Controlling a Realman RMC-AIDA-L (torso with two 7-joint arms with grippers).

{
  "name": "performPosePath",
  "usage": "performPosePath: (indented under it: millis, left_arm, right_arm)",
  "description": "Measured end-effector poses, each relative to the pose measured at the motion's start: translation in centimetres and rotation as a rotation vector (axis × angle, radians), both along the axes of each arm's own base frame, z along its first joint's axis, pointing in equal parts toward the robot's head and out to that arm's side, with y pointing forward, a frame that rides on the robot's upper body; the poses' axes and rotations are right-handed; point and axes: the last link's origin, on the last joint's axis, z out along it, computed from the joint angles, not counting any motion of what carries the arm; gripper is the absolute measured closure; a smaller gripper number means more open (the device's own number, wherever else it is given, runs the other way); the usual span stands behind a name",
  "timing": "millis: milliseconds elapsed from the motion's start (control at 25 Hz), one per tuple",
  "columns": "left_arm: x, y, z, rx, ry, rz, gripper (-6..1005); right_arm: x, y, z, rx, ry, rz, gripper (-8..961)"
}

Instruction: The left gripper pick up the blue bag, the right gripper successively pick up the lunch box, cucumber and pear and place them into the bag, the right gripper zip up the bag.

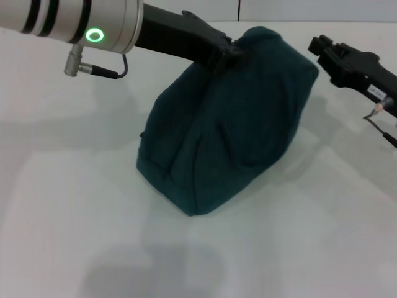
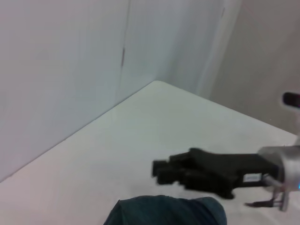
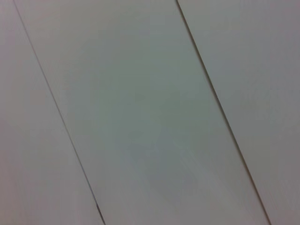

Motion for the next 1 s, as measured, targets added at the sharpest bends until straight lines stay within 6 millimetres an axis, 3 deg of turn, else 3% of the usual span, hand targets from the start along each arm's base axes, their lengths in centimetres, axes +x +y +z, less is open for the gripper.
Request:
performPosePath:
  millis: [240, 400, 760, 880, 1000]
  left_arm:
    - [-1.1, 0.5, -0.3, -0.002, -0.019, 0.029, 900]
    - [-1.3, 0.5, -0.2, 0.0, -0.06, 0.029, 862]
    - [-1.8, 0.6, 1.4, 0.048, -0.152, 0.0, 590]
    - [-2.2, 0.1, 2.9, 0.072, -0.238, -0.043, 510]
    - [-2.9, -1.3, 4.9, 0.092, -0.334, -0.137, 429]
  right_arm:
    - [0.8, -0.5, 0.7, 0.025, 0.017, -0.011, 828]
    - [1.0, -0.9, 0.8, 0.03, 0.021, -0.008, 654]
    - [1.5, -2.0, 1.2, 0.041, 0.046, 0.016, 291]
    - [1.5, -2.5, 2.1, 0.068, 0.056, 0.059, 153]
    - [1.4, -3.9, 4.5, 0.08, 0.071, 0.186, 129]
